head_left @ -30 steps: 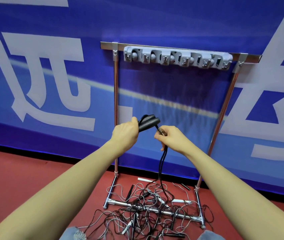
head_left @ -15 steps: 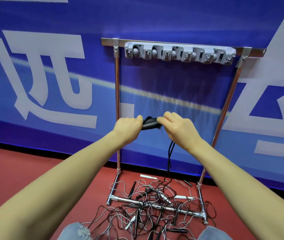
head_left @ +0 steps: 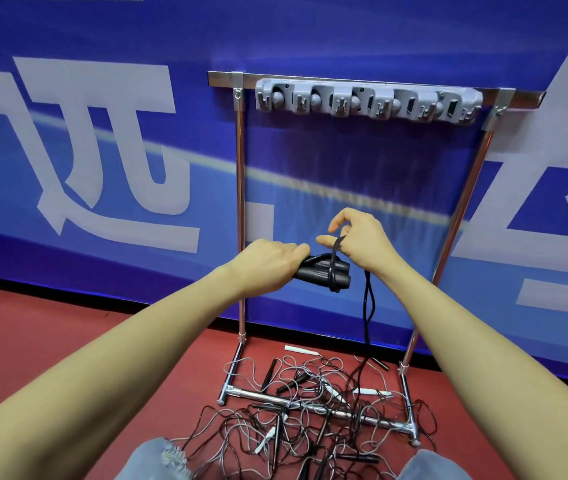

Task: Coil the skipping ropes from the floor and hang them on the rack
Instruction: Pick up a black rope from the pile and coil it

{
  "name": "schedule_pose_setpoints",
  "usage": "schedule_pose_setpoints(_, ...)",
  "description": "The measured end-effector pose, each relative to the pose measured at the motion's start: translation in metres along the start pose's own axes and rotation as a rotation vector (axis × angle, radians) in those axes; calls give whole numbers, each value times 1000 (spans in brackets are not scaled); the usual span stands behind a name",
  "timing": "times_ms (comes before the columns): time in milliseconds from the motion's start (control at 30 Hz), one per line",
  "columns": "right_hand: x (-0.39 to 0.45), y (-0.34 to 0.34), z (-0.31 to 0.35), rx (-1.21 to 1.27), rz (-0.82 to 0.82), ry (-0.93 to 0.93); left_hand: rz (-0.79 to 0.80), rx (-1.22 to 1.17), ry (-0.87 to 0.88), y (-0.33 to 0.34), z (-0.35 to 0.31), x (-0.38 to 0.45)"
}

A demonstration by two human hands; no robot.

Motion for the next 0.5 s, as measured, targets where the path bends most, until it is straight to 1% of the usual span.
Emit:
schedule_pose_setpoints(33, -2, 0, -1, 33, 1, 7, -69, -41, 25, -7, -1, -1)
schedule_pose_setpoints(100, -6, 3, -1, 147, 6, 23, -147, -80, -7, -18, 0, -1)
schedule_pose_setpoints(167, -10, 7, 0, 284, -6, 54, -144, -130, -143, -21, 3, 3)
schedule_pose_setpoints(200, -12, 7, 1, 281, -6, 42, -90, -158, -231, -20, 7, 4)
schedule_pose_setpoints(233, -14, 8, 3, 225, -1, 12, -73, -184, -294, -19, 8, 4)
schedule_pose_setpoints(267, -16, 9, 7, 156, 16, -27, -81, -198, -333, -20, 9, 5)
schedule_pose_setpoints(300, -17, 12, 9, 137, 29, -34, -82, -213, -360, -20, 9, 5)
schedule_pose_setpoints(433, -25, 26, 9, 287, 116, 21, -87, -318, -456, -16, 7, 8)
schedule_pose_setpoints(500, -27, 29, 8, 262, 164, 37, -73, -323, -516, -12, 8, 10)
Point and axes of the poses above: each hand's wrist, its own x-axis towards the middle knuckle, its own y-axis out of the palm, z = x × y, the point moved 6 cm from there along x, towards the middle knuckle, and after that the axes turned 7 degrees about -y, right-handed, at the moved point
